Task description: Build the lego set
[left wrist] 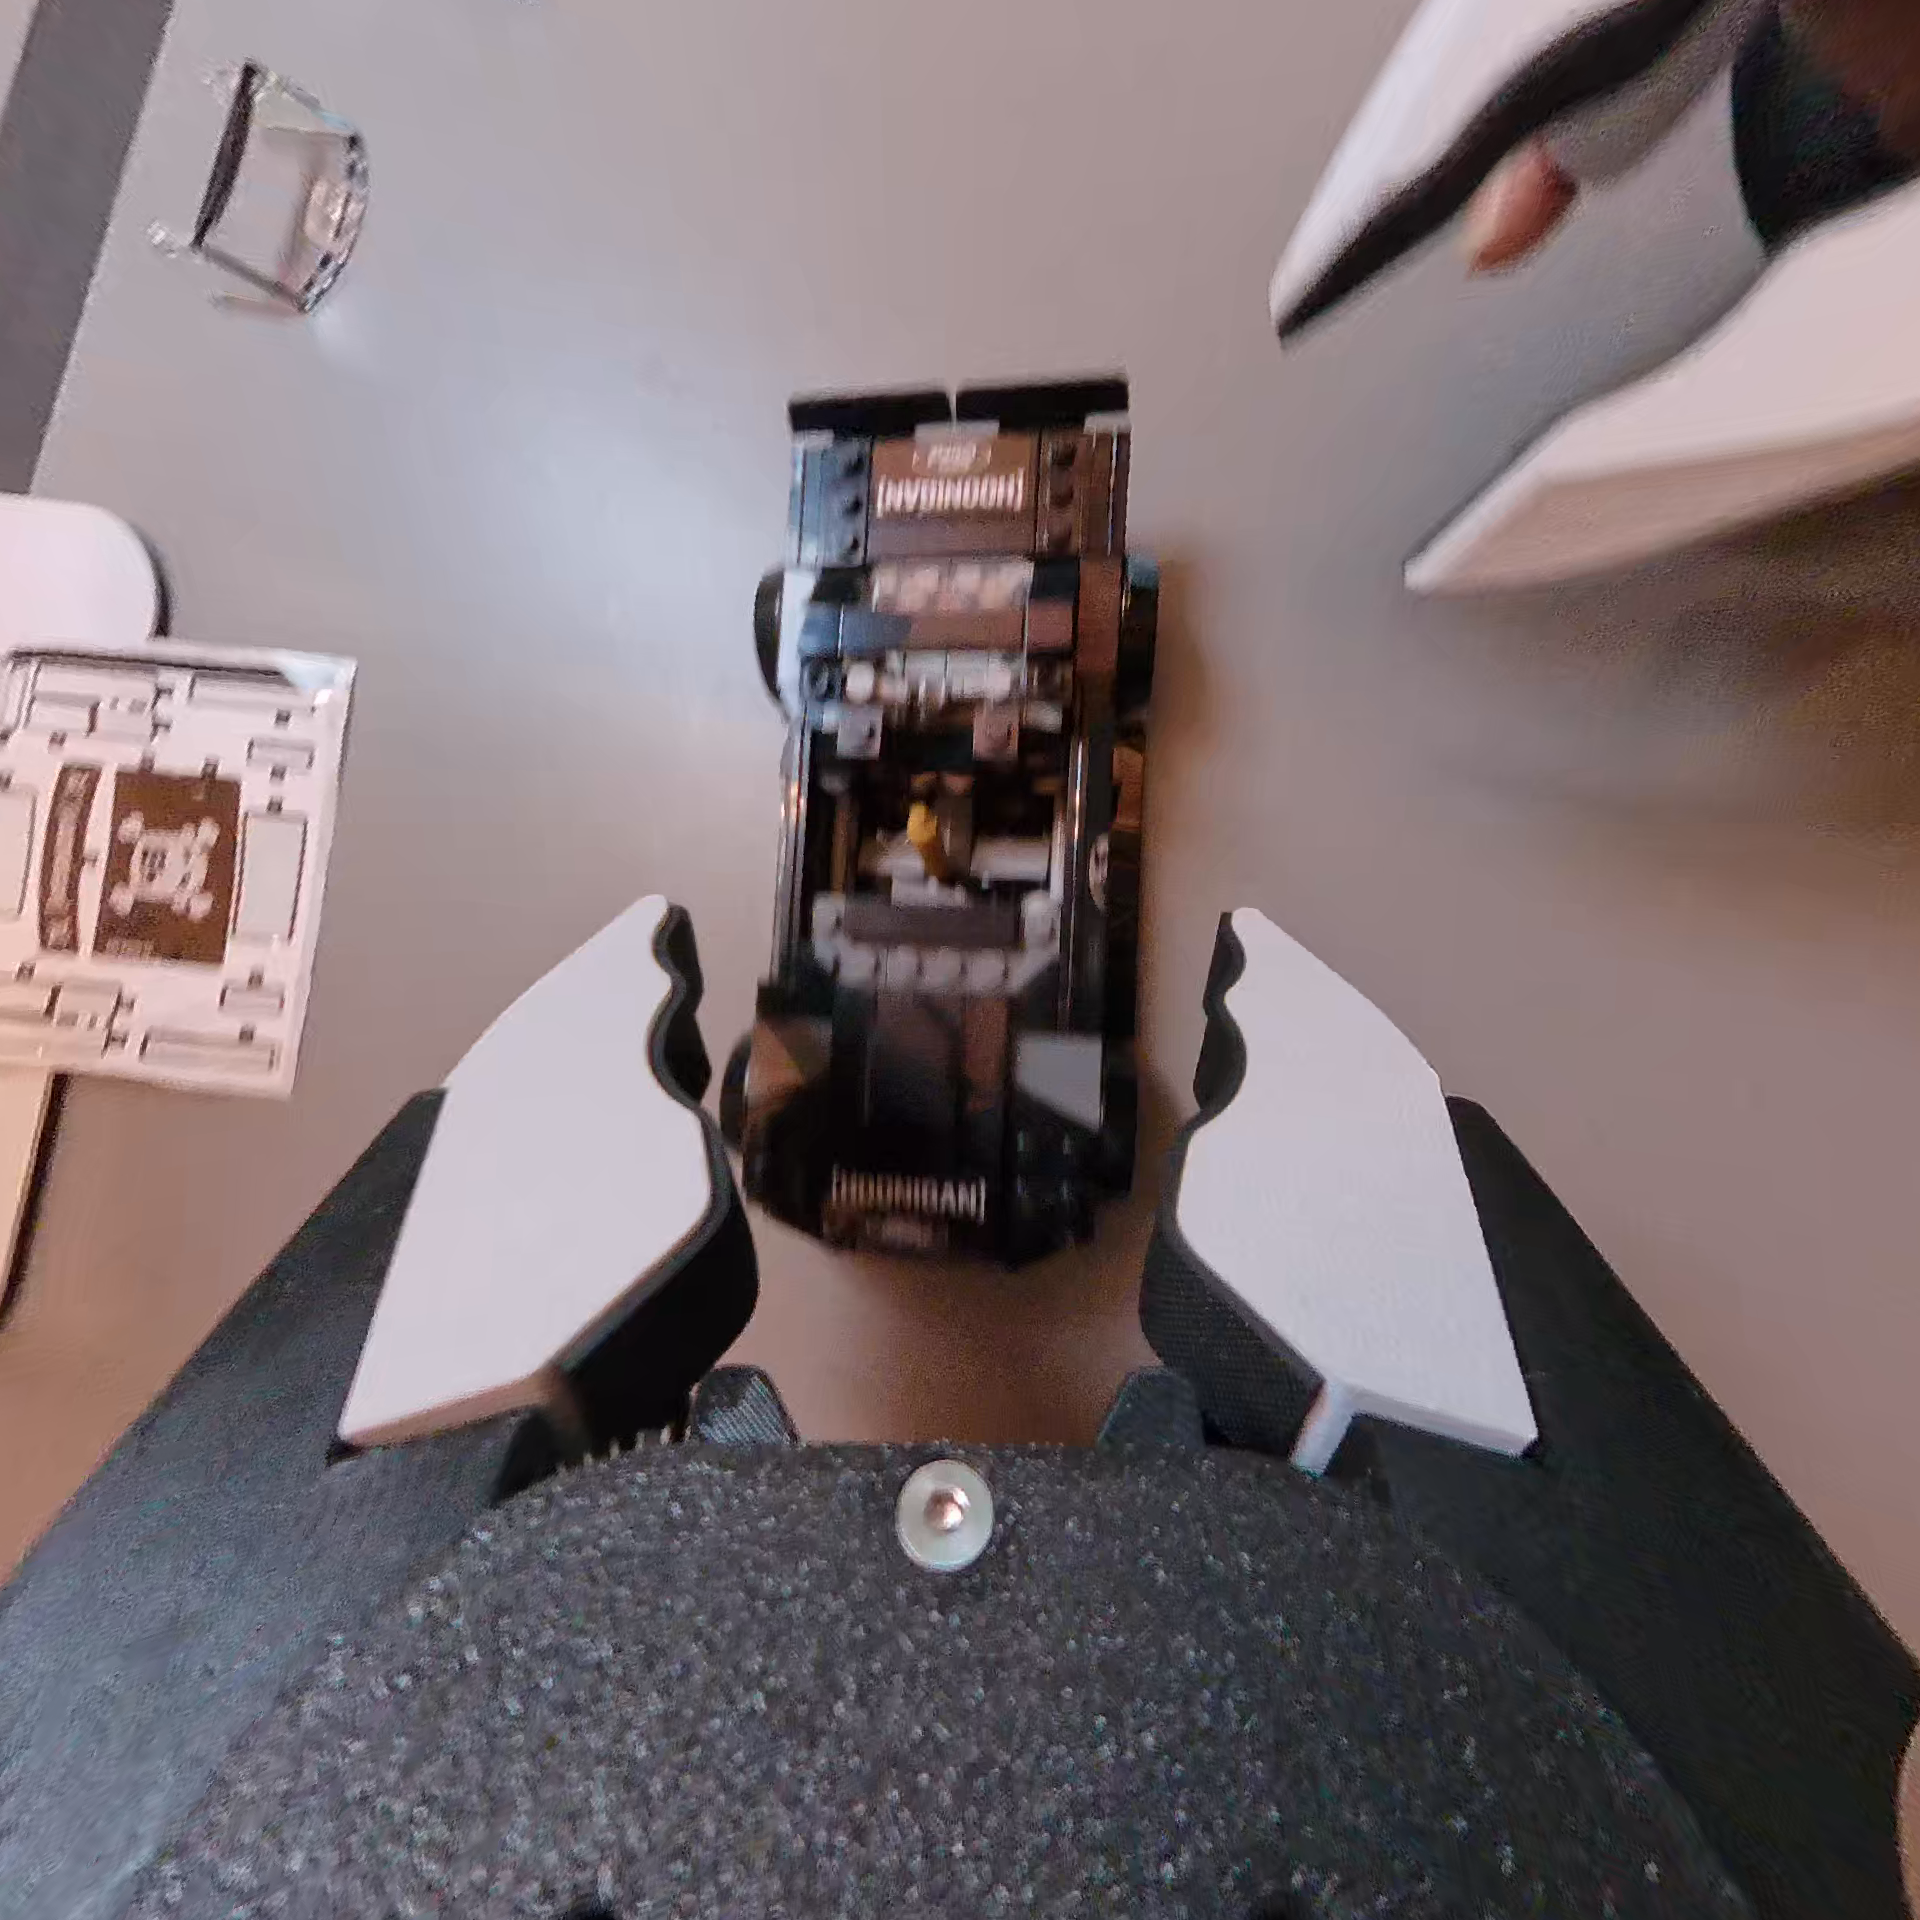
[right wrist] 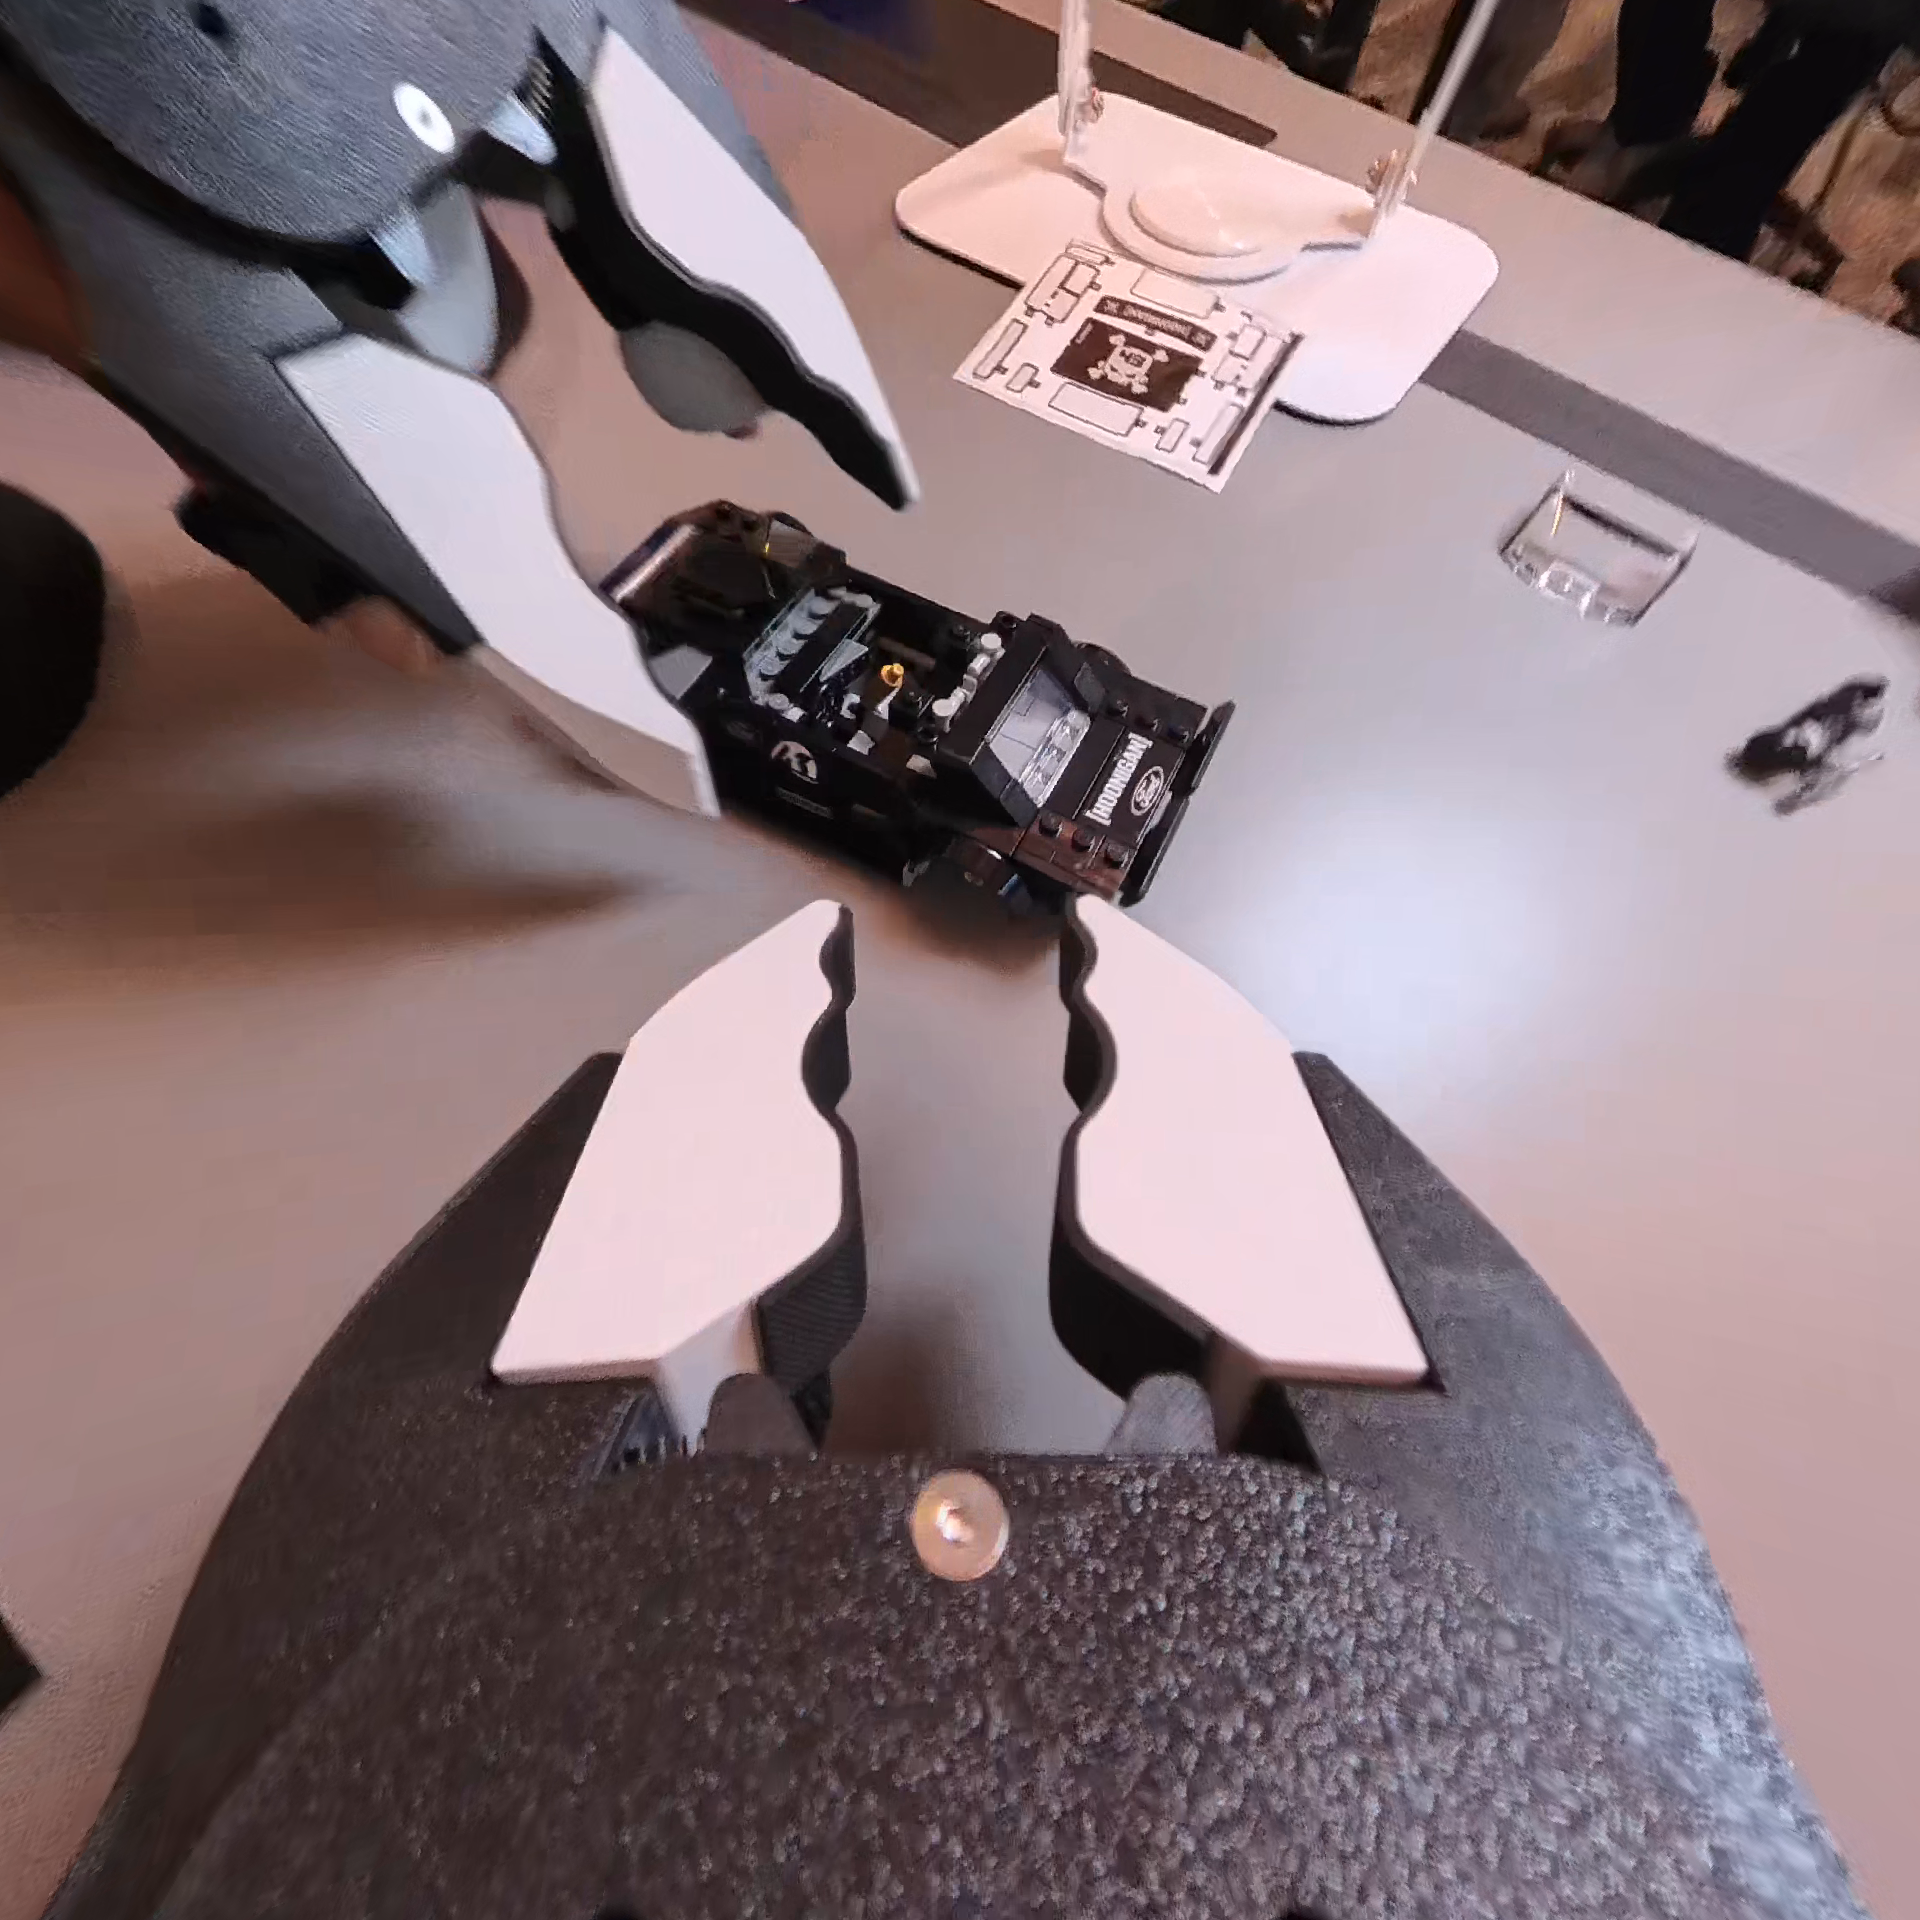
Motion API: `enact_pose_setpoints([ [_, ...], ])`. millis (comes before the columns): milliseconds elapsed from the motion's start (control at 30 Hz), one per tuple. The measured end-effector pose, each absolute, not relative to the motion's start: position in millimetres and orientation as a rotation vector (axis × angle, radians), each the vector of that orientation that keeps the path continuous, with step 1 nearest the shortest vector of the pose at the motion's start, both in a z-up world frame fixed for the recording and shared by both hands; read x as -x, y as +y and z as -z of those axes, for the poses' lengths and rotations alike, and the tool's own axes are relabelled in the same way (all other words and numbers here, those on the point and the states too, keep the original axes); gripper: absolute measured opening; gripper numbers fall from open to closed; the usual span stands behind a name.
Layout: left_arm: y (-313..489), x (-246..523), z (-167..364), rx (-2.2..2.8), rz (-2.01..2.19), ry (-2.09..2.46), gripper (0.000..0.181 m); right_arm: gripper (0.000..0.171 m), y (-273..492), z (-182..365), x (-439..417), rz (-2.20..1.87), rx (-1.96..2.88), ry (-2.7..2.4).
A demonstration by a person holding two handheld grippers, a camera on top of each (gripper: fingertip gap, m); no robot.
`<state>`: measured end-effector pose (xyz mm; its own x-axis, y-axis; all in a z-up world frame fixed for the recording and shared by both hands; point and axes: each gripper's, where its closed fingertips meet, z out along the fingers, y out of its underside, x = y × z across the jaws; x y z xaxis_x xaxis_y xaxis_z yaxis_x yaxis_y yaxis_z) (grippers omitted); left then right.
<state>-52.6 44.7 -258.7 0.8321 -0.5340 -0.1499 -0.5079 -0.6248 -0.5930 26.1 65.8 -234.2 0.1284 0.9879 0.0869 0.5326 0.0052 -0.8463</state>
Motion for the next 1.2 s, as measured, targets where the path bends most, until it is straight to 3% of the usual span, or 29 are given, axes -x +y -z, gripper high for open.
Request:
enact_pose_setpoints([
  [200,15,88,281,2.393,0.101,0.605,0.093,0.04,74,237,-6,-0.694,1.399,-1.71],
  [567,6,67,287,2.385,0.253,0.609,0.084,0.034,109,244,3,-0.556,1.39,-1.732],
  [667,0,61,286,2.377,0.274,0.631,0.085,0.026,65,232,-18,-0.775,1.347,-1.871],
  [867,-1,58,283,2.34,0.285,0.644,0.083,0.027,-88,256,-100,-1.001,1.153,-2.437],
  [1200,-7,44,284,2.312,0.269,0.694,0.081,0.016,-113,284,-121,-0.816,1.141,-2.529],
])
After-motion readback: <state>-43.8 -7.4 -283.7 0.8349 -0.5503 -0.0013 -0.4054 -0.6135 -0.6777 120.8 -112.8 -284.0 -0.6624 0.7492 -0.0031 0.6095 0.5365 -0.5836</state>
